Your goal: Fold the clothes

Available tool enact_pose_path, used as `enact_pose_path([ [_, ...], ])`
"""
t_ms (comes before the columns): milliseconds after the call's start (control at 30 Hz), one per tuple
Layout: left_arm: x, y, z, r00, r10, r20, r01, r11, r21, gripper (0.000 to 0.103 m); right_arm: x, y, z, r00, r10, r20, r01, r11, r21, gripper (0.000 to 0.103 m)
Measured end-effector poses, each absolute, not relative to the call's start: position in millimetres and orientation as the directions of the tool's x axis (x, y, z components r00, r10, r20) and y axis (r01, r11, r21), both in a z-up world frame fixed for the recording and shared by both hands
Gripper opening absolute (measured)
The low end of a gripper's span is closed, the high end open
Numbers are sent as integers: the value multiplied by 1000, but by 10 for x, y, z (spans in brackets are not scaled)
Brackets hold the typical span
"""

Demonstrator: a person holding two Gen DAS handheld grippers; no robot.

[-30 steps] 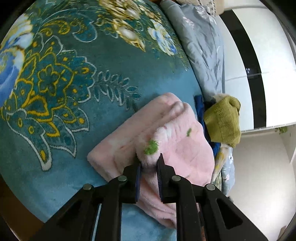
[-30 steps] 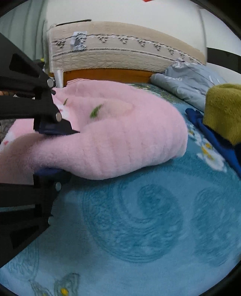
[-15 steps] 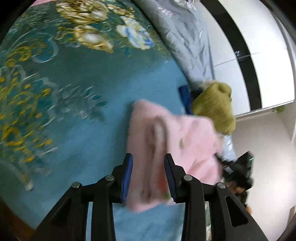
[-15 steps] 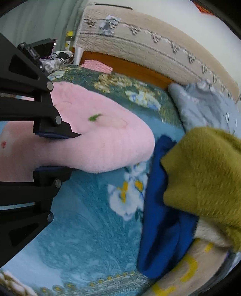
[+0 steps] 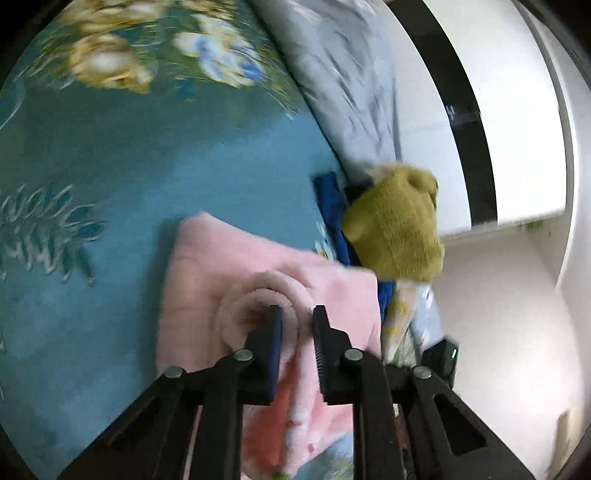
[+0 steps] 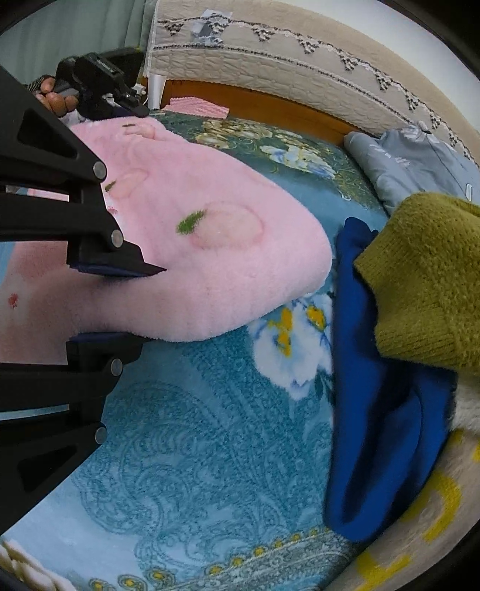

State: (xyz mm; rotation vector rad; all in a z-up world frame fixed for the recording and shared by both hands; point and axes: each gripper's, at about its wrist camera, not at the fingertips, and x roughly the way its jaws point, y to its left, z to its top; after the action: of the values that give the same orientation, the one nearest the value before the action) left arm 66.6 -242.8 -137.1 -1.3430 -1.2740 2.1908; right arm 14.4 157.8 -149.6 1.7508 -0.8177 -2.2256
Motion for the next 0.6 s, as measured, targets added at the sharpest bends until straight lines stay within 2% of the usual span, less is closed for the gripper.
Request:
enact_pose_path([
  [133, 676, -2422, -1325, -548, 548, -632, 205, -645, -736, 10, 157, 1594, -1518, -285, -480, -829, -182, -822, 539, 25],
  [200, 717, -2546, -1431, -544, 498, -675, 270, -658, -703, 8, 161, 1590, -1546, -286, -479, -830, -191, -820, 539, 26],
  [233, 738, -2610, -1486, -541, 472, -696, 302, -663, -685, 3, 167, 1594, -1568, -286, -478, -831, -197, -819, 539, 26],
  [333, 802, -2679, -1698, -470, 427, -772, 378, -693, -614, 2, 171, 1612, -1635, -287, -477, -831, -229, -808, 543, 27],
  [467, 950, -2803, -1702, -494, 426, -758, 420, -646, -637, 2, 188, 1631, -1565, -291, -466, -836, -222, -816, 533, 32],
  [600, 924, -2777, -1331, -558, 399, -727, 353, -679, -644, 2, 227, 1673, -1368, -313, -390, -866, -199, -864, 462, 37],
])
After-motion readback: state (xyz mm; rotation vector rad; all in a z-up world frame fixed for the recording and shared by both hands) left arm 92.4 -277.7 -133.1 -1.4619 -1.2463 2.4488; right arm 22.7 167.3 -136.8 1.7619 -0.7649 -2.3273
